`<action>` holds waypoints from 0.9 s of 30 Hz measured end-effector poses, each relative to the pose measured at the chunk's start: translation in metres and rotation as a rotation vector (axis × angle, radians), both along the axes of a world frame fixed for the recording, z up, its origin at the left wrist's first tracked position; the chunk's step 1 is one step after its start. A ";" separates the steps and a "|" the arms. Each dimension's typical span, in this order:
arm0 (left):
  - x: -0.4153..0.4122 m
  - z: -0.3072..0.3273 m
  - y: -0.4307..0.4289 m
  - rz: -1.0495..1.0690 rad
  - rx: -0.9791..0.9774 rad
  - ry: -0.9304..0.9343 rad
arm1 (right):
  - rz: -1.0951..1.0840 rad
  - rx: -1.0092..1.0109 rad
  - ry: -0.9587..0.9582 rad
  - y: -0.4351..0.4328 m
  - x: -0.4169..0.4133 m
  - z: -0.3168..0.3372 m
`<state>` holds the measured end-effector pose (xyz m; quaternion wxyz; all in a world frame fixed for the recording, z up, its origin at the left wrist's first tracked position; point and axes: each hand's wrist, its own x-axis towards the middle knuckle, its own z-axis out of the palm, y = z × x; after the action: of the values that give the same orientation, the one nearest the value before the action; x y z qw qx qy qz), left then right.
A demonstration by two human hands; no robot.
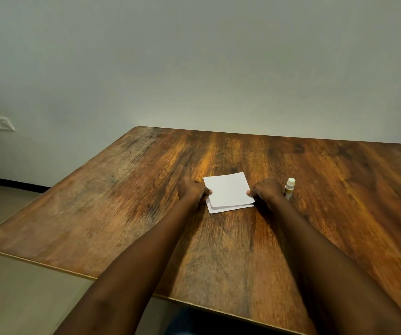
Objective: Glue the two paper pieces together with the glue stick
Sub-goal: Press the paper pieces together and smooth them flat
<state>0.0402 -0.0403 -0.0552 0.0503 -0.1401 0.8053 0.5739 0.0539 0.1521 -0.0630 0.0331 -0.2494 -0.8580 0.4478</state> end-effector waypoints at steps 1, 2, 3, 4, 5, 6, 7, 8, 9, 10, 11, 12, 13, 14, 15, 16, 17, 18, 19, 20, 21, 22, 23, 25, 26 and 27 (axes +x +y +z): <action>0.000 -0.001 0.000 0.002 -0.008 0.006 | -0.001 0.005 -0.006 0.000 0.000 0.000; 0.000 -0.002 0.001 0.002 -0.018 0.013 | -0.002 0.009 -0.013 0.000 0.001 0.000; 0.000 -0.002 0.001 0.001 -0.028 0.020 | -0.004 0.008 -0.019 -0.001 0.001 0.001; 0.000 -0.003 0.001 -0.002 -0.035 0.022 | -0.006 0.003 -0.020 -0.001 0.001 0.001; 0.000 -0.004 0.001 -0.006 -0.037 0.018 | -0.008 -0.003 -0.020 -0.002 0.001 0.001; -0.001 -0.004 0.001 -0.011 -0.035 0.011 | -0.008 -0.005 -0.021 -0.002 0.001 0.001; -0.001 -0.005 0.001 -0.019 -0.033 0.006 | -0.005 -0.003 -0.026 -0.002 0.001 0.001; 0.000 -0.005 0.000 -0.027 -0.034 0.003 | 0.002 0.009 -0.033 -0.003 0.001 0.001; -0.001 -0.005 0.000 -0.035 -0.037 -0.001 | 0.004 0.024 -0.039 -0.004 0.001 0.001; -0.001 -0.005 0.000 -0.039 -0.038 -0.003 | 0.000 0.036 -0.040 -0.004 0.000 0.000; -0.001 -0.006 0.000 -0.041 -0.038 -0.005 | -0.007 0.043 -0.037 -0.004 0.000 0.000; -0.001 -0.006 0.000 -0.042 -0.037 -0.006 | -0.014 0.046 -0.033 -0.004 0.000 -0.001; -0.002 -0.006 0.000 -0.043 -0.037 -0.005 | -0.019 0.045 -0.031 -0.004 0.000 -0.001; -0.002 -0.007 0.000 -0.044 -0.034 -0.006 | -0.020 0.041 -0.031 -0.004 0.000 -0.001; -0.002 -0.007 0.000 -0.042 -0.030 -0.007 | -0.018 0.037 -0.031 -0.004 0.000 -0.001; -0.003 -0.007 0.000 -0.040 -0.028 -0.010 | -0.015 0.035 -0.032 -0.003 0.000 -0.001; -0.003 -0.007 0.000 -0.039 -0.028 -0.010 | -0.014 0.033 -0.031 -0.003 0.000 -0.001; -0.003 -0.007 0.000 -0.041 -0.029 -0.011 | -0.015 0.030 -0.028 -0.003 0.000 -0.001; -0.003 -0.007 0.001 -0.045 -0.030 -0.012 | -0.018 0.028 -0.027 -0.004 0.001 -0.001; -0.003 -0.008 0.001 -0.049 -0.031 -0.013 | -0.019 0.028 -0.027 -0.004 0.001 0.000; -0.003 -0.008 0.001 -0.052 -0.034 -0.013 | -0.018 0.030 -0.026 -0.004 0.001 0.000; -0.002 -0.008 0.001 -0.056 -0.037 -0.013 | -0.016 0.034 -0.023 -0.005 0.002 0.000; -0.002 -0.009 0.001 -0.060 -0.039 -0.010 | -0.013 0.038 -0.023 -0.005 0.002 0.000; -0.003 -0.010 0.001 -0.069 -0.049 -0.005 | -0.013 0.043 -0.021 -0.005 0.003 0.000; -0.003 -0.010 0.001 -0.071 -0.054 -0.003 | -0.014 0.047 -0.019 -0.005 0.002 0.000; -0.003 -0.010 0.001 -0.070 -0.056 -0.001 | -0.017 0.050 -0.016 -0.004 0.002 -0.001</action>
<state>0.0371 -0.0393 -0.0655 0.0668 -0.1134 0.8256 0.5487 0.0562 0.1478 -0.0638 0.0361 -0.2592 -0.8671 0.4239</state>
